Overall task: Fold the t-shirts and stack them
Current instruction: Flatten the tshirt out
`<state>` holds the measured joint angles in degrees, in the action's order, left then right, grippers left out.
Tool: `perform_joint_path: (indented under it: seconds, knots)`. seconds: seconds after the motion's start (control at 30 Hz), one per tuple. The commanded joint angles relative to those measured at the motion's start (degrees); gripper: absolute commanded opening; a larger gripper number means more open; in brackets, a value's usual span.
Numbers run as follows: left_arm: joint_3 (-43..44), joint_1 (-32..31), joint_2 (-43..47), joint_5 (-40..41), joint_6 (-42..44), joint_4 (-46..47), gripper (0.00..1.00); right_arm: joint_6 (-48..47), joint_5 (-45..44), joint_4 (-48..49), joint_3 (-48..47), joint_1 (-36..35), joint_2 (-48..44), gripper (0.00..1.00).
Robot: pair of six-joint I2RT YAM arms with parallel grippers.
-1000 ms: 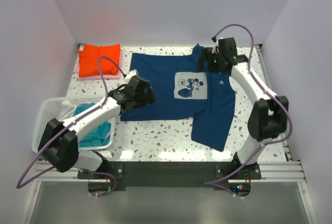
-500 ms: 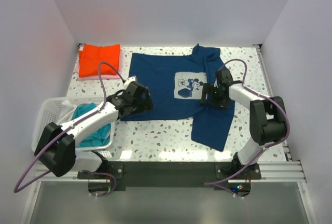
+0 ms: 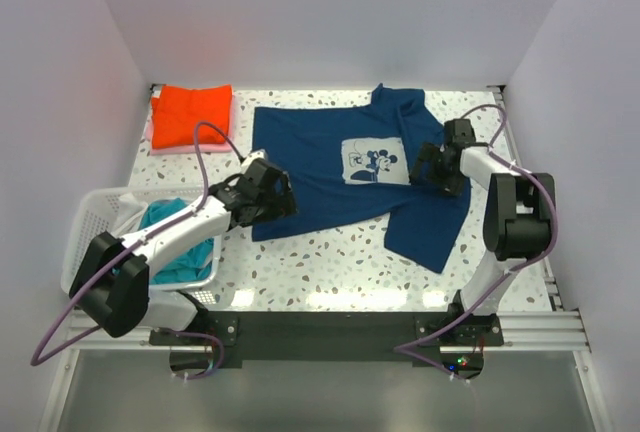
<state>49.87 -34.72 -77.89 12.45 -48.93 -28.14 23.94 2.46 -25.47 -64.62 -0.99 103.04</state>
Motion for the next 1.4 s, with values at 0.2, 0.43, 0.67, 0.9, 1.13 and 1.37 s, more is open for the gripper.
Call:
perform_joint_path:
  seconds: [0.2,0.43,0.67,0.9,1.13,1.37]
  knots:
    - [-4.16,-1.05,-0.16,-1.63,-5.12,-1.65,1.00,-3.37,-0.02,-4.41,-4.81,6.09,3.57,0.99]
    - [-10.66,-2.28,3.09,-3.13,-9.08,-0.60,0.95,-3.12,3.61,-3.62,-2.62,6.09,-3.89,0.99]
    - [-14.01,-2.46,2.92,-4.02,-10.40,2.21,0.65,-1.27,3.78,-3.79,0.54,6.00,-11.72,0.99]
    - [-13.22,-2.46,-0.24,-1.55,-10.66,2.83,0.43,0.22,2.47,-4.50,4.41,6.00,-19.72,0.99]
    - [-13.39,-2.46,-1.74,-2.77,-9.26,5.62,0.08,1.54,-0.43,-7.48,7.66,6.09,-25.78,0.99]
    - [-10.85,-0.71,0.28,4.67,-7.86,0.37,0.00,3.47,-2.28,-12.84,11.52,6.18,-32.02,0.99]
